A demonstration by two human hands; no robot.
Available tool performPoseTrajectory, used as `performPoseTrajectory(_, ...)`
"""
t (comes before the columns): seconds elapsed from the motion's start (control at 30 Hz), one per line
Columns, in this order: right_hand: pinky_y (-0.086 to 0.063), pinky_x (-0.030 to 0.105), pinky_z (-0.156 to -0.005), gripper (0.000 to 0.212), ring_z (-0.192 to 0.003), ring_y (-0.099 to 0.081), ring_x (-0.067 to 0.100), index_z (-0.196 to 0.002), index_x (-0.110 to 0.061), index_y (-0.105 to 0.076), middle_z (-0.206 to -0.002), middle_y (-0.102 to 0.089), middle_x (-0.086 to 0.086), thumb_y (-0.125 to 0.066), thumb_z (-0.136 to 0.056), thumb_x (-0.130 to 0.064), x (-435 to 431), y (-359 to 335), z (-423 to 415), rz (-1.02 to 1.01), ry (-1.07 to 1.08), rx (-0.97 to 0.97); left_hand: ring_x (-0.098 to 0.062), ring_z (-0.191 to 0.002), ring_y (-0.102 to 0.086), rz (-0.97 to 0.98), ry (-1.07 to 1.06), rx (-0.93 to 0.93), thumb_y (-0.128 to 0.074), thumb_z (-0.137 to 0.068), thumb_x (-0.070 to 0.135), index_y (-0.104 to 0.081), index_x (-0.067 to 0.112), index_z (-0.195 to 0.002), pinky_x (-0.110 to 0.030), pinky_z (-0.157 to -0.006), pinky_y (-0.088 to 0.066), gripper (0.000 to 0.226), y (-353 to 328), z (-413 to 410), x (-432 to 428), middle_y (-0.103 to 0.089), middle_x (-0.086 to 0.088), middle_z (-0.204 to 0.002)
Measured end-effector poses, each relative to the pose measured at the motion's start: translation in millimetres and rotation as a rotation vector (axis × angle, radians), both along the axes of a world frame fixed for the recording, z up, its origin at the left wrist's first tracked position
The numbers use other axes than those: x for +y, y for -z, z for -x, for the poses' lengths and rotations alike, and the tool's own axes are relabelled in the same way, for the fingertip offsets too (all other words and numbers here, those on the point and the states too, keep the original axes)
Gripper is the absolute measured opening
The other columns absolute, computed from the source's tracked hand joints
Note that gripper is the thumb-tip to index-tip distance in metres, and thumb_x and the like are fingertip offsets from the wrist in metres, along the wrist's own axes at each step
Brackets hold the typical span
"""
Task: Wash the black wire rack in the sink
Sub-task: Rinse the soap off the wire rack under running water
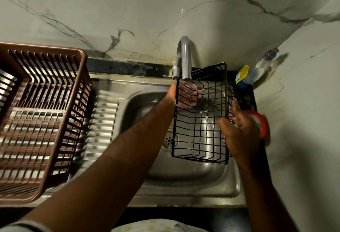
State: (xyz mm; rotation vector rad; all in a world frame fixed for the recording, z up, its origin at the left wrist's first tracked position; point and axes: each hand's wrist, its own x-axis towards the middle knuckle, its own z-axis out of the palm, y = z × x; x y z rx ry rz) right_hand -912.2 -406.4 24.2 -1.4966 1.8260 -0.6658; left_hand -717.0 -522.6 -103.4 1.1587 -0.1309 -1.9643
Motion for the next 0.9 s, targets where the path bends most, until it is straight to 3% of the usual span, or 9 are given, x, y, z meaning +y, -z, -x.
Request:
performPoseTrajectory(0.1, -0.060, 0.055, -0.081, 0.087, -0.093, -0.052, 0.018, -0.149, -0.041, -0.036, -0.102, -0.053, -0.006, -0.053, -0.068, -0.067, -7, 7, -1, -0.009, 0.028, -0.010, -0.028, -0.086, -0.074, 0.013, -0.064, -0.009, -0.021, -0.105, 0.041, -0.071, 0.005, -0.107, -0.037, -0.089, -0.052, 0.062, -7, 3, 10, -0.077, -0.015, -0.095)
performPoseTrajectory(0.2, -0.061, 0.053, -0.075, 0.086, -0.089, -0.060, 0.018, -0.148, -0.042, -0.035, -0.104, -0.061, -0.002, -0.051, -0.067, -0.068, -12, 16, -1, -0.004, 0.064, -0.002, -0.033, -0.102, -0.071, 0.052, -0.061, -0.005, -0.018, -0.107, 0.043, -0.068, 0.001, -0.117, -0.040, -0.098, -0.051, 0.067, -11, 4, 15, -0.074, -0.021, -0.109)
performPoseTrajectory(0.33, -0.058, 0.035, -0.071, 0.086, -0.090, -0.062, 0.017, -0.150, -0.034, -0.039, -0.115, -0.068, 0.007, -0.051, -0.070, -0.065, -15, 19, -5, 0.050, 0.078, 0.047, -0.032, -0.096, -0.066, 0.148, 0.058, -0.069, -0.009, -0.107, 0.056, -0.063, -0.006, -0.122, -0.036, -0.084, -0.050, 0.083, -8, 4, 25, -0.067, -0.024, -0.113)
performPoseTrajectory(0.4, -0.057, 0.034, -0.076, 0.087, -0.101, -0.064, 0.022, -0.151, -0.030, -0.036, -0.120, -0.067, 0.006, -0.051, -0.072, -0.064, -19, 21, -5, 0.080, 0.061, 0.095, -0.033, -0.103, -0.060, 0.193, 0.125, -0.082, -0.007, -0.104, 0.061, -0.056, -0.008, -0.133, -0.040, -0.089, -0.046, 0.090, 0, 5, 28, -0.064, -0.025, -0.116)
performPoseTrajectory(0.5, -0.041, 0.019, -0.064, 0.090, -0.089, -0.049, 0.015, -0.152, -0.032, -0.034, -0.101, -0.065, 0.005, -0.045, -0.071, -0.069, -24, 27, -2, 0.087, 0.035, 0.122, -0.033, -0.106, -0.058, 0.189, 0.109, -0.095, -0.008, -0.104, 0.062, -0.061, 0.001, -0.130, -0.044, -0.094, -0.044, 0.084, 5, 6, 31, -0.063, -0.022, -0.118)
performPoseTrajectory(0.6, -0.042, 0.022, -0.065, 0.088, -0.086, -0.046, 0.014, -0.151, -0.035, -0.032, -0.116, -0.068, 0.020, -0.046, -0.071, -0.069, -21, 28, -2, 0.069, 0.005, 0.097, -0.036, -0.107, -0.065, 0.169, 0.057, -0.058, -0.005, -0.103, 0.064, -0.055, -0.002, -0.137, -0.046, -0.094, -0.048, 0.090, 0, 1, 30, -0.065, -0.026, -0.124)
performPoseTrajectory(0.7, -0.050, 0.030, -0.071, 0.088, -0.088, -0.051, 0.016, -0.151, -0.034, -0.032, -0.115, -0.069, 0.013, -0.049, -0.071, -0.067, -13, 20, -4, 0.082, -0.003, 0.057, -0.045, -0.117, -0.065, 0.117, 0.012, -0.059, -0.006, -0.105, 0.059, -0.049, -0.003, -0.143, -0.052, -0.101, -0.050, 0.084, -8, 0, 20, -0.063, -0.031, -0.129)
performPoseTrajectory(0.8, -0.052, 0.027, -0.080, 0.075, -0.112, -0.058, 0.018, -0.151, -0.029, -0.032, -0.137, -0.060, 0.005, -0.064, -0.086, -0.047, -13, 13, -1, 0.105, -0.028, 0.079, -0.048, -0.117, -0.064, 0.033, -0.012, -0.059, -0.013, -0.105, 0.043, -0.053, -0.007, -0.135, -0.055, -0.103, -0.050, 0.071, -20, 2, 9, -0.060, -0.034, -0.131)
performPoseTrajectory(0.9, -0.030, 0.007, -0.060, 0.074, -0.090, -0.050, 0.011, -0.153, -0.029, -0.034, -0.110, -0.060, -0.001, -0.057, -0.085, -0.050, -14, 4, 6, 0.121, -0.043, 0.123, -0.038, -0.088, -0.074, -0.056, -0.003, -0.111, -0.009, -0.104, 0.043, -0.063, -0.004, -0.120, -0.038, -0.079, -0.057, 0.073, -29, 3, -5, -0.070, -0.027, -0.108)
